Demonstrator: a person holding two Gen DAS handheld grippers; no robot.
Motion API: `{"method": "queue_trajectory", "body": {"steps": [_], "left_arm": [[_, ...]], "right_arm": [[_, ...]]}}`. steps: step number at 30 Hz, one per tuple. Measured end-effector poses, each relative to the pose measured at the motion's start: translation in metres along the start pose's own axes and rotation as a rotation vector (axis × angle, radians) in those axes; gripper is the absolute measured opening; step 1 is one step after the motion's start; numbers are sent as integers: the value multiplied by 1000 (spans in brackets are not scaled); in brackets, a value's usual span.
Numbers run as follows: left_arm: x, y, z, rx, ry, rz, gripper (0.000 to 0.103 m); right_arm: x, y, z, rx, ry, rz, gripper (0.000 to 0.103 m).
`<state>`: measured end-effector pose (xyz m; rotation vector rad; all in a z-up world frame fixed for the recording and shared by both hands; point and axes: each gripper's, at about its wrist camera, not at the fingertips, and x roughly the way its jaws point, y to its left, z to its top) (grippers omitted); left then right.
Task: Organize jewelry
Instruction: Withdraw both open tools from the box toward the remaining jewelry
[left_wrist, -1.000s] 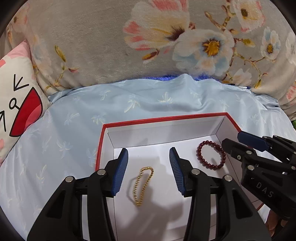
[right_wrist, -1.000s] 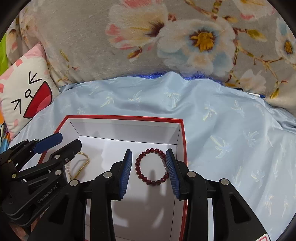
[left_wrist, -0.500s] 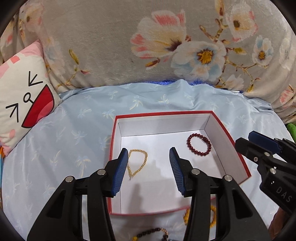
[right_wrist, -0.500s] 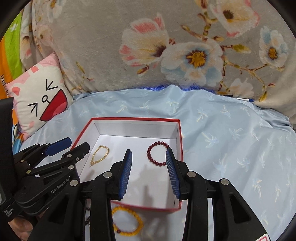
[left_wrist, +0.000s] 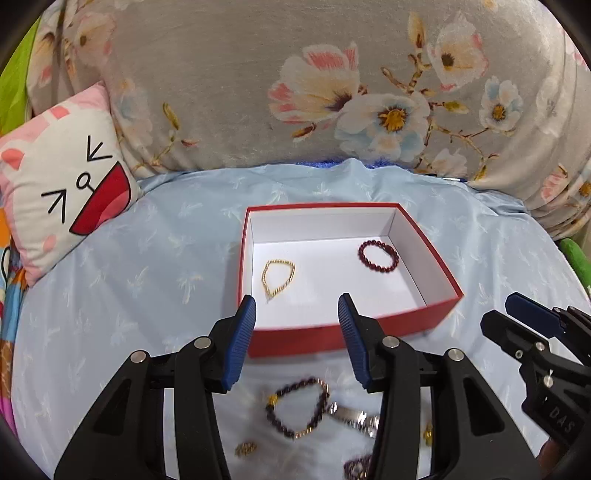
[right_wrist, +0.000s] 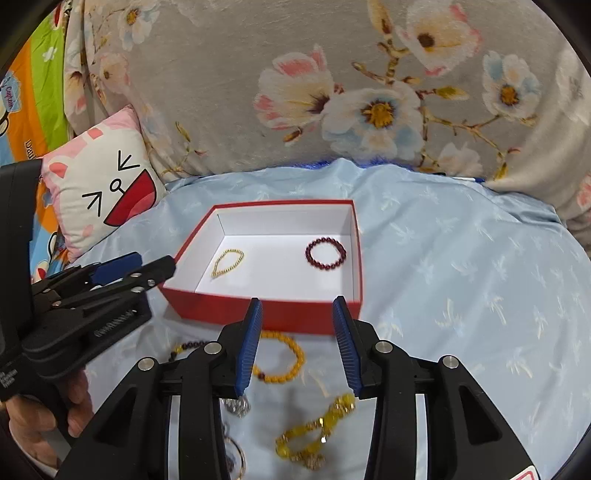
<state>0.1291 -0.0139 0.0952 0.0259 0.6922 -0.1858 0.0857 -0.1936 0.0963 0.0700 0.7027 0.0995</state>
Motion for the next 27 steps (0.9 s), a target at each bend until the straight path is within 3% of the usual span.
{"method": "queue_trajectory", "body": {"steps": [7,17,27], "left_arm": [[-17,22,-46,-42,40,-10,45],[-12,36,-101,-117,115,-32,49],[4,22,-107,-85,143,-52,49]], "right_arm": [[-16,-10,-40,40,34,-7,42],[-20,-16,-94,84,100,-19,42],[-14,-19,-113,105,133,-13,42]]}}
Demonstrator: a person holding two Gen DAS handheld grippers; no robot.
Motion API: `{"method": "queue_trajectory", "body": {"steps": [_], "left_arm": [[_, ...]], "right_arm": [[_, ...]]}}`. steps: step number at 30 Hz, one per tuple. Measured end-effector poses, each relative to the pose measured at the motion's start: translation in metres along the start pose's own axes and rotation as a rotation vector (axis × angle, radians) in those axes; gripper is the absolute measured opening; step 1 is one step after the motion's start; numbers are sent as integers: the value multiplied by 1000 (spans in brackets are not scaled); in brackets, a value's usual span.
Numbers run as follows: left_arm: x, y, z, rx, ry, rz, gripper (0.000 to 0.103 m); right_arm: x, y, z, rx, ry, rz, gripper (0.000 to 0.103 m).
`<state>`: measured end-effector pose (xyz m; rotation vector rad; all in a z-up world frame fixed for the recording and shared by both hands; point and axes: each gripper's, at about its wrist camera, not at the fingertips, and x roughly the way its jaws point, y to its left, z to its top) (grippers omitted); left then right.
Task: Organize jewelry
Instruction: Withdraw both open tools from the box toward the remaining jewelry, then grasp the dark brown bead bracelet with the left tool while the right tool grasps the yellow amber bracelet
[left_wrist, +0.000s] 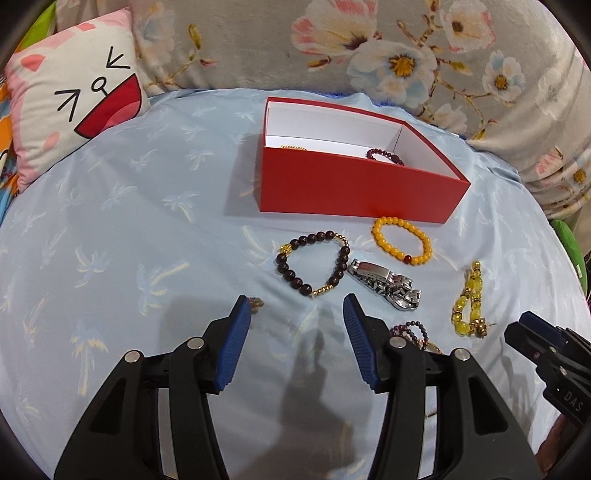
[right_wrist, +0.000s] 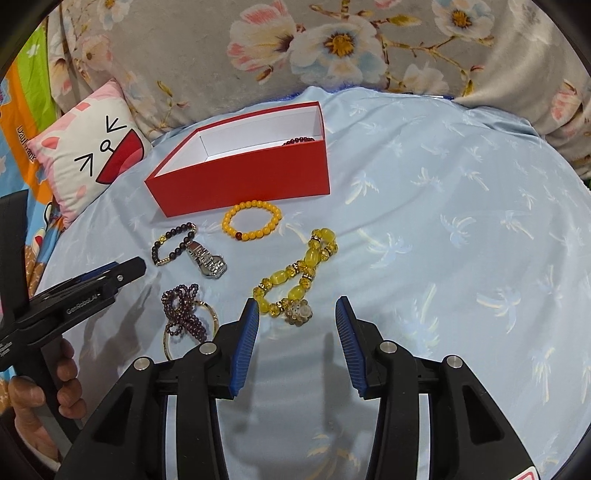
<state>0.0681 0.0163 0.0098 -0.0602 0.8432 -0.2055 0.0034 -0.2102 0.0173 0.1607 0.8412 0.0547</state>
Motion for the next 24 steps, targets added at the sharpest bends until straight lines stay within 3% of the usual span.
{"method": "queue_trajectory", "body": {"steps": [6,13,18,24], "left_arm": [[23,1,19,10,8,50,49],[41,-1,22,43,23,98,30],[42,3,24,24,20,87,11],[42,8,25,-8,16,53,8]], "right_arm": [[3,-3,3,9,-3,-3,42],[14,-11,11,20,6,-11,42],[29,-12,19,31,17,6,42],[43,-7,25,26,26,2,42]]}}
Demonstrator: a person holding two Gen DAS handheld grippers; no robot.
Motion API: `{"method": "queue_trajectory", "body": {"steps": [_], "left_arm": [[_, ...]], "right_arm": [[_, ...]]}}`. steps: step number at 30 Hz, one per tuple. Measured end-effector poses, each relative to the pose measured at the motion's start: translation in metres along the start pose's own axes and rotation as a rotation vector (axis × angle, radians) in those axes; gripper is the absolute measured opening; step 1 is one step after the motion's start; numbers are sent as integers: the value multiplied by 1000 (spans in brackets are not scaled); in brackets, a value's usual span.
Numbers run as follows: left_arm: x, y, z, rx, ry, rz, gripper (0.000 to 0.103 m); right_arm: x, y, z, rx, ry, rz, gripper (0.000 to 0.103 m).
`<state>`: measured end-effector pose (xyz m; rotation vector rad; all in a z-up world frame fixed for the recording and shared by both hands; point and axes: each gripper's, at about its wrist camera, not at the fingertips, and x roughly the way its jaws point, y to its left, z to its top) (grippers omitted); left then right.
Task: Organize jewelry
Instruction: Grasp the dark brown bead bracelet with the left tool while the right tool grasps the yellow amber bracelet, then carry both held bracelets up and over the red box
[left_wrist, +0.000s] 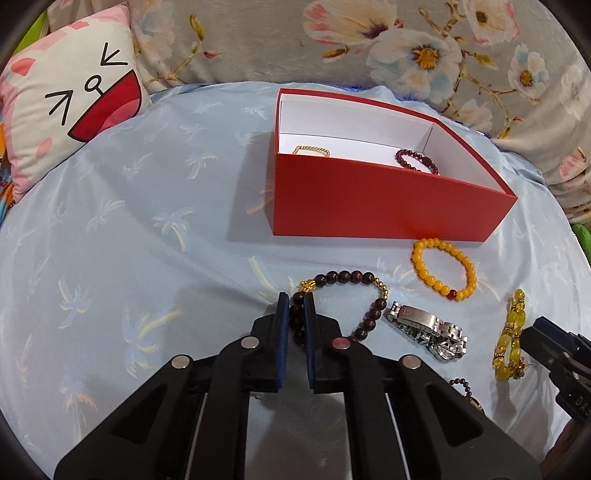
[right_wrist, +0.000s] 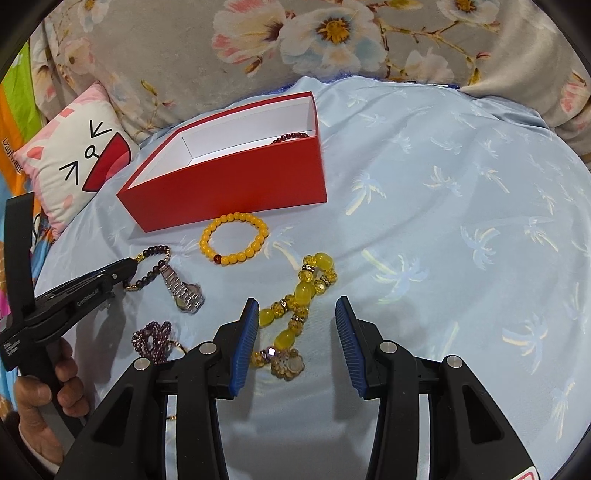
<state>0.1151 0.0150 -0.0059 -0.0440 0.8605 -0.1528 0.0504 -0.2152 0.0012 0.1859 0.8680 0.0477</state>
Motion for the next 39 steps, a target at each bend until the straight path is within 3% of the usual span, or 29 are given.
{"method": "queue_trajectory", "body": {"steps": [7,9,11,15,26,34,39], "left_arm": [[-2,-1,0,6,-6,-7,8],[-2,-2,0,14,-8,-5,8],[-3,-3,-1,20,-11,-4,8],[-6,-5,-2,28,-12,-1,8],[-43,-9,9,20,-55,-79,8],[-81,-14,34,45,-119,-124,8],[-102,-22,64,83,-183,-135,8]], "right_arm": [[12,2,7,-6,7,-12,39],[16,1,7,-5,16,-11,30],[19,0,7,-2,22,-2,28],[16,3,7,-14,15,-1,9],[-22,4,21,0,-53,65,9],[-54,12,43,-28,-114,101,9],[-69,19,74,-62,-160,132,9]]}}
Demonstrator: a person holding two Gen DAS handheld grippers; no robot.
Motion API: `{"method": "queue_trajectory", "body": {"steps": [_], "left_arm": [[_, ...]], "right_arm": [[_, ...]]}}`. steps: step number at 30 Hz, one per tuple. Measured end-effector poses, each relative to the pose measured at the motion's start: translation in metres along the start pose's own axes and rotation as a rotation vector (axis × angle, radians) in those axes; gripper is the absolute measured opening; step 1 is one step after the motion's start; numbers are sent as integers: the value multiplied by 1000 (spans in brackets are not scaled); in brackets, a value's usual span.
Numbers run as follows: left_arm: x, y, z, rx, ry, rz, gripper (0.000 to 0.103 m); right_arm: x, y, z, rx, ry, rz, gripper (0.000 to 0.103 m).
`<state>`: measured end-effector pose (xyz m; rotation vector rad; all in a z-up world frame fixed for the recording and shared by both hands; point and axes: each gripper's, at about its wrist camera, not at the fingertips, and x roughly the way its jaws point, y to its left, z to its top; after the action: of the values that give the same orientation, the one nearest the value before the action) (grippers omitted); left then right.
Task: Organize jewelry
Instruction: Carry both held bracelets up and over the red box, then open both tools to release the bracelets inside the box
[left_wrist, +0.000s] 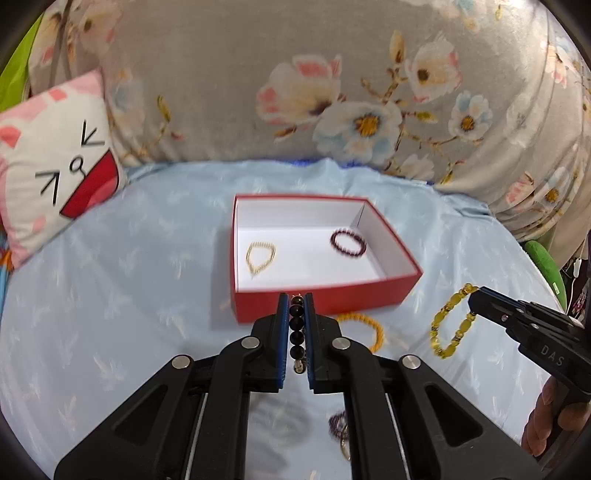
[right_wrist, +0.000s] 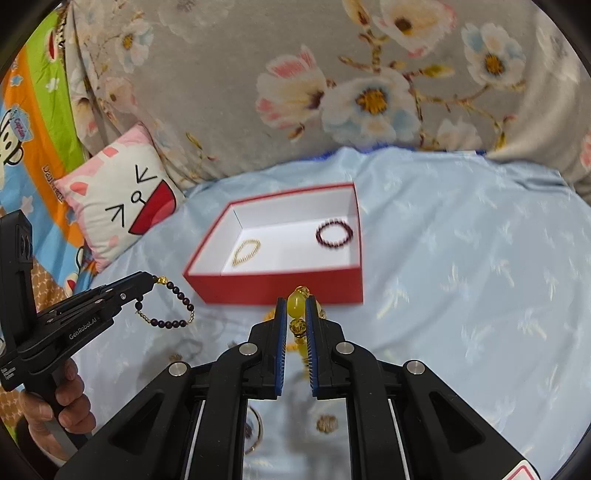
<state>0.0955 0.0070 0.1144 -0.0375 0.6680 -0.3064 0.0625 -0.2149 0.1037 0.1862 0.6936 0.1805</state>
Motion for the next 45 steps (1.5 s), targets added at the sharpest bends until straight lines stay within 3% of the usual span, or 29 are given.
{"method": "queue_trajectory", "body": {"steps": [7,14,27,30,33,34,37,45], "left_arm": [[13,-4,52,26,-65,10,8],[61,-1,77,8,-36,8,8],[147,22,48,-35,130,28,8],[151,22,41,-38,136,32,9],[149,22,40,-41,122,52,31],[145,23,40,-47,108,48,33],[135,24,42,-48,86,54,34],[97,22,30,-37,54,56,34]], "right_arm": [[11,14,56,-48,-60,12,9],[66,10,92,5,-22,60,9],[155,-12,65,8,141,-1,10],[154,-19,63,6,120,-34,17],[145,-24,63,15,91,-52,31],[142,-26,63,17,82,-55,32],[128,-26,63,10,50,-62,38],[93,-18,39,1,33,-44,39]]}}
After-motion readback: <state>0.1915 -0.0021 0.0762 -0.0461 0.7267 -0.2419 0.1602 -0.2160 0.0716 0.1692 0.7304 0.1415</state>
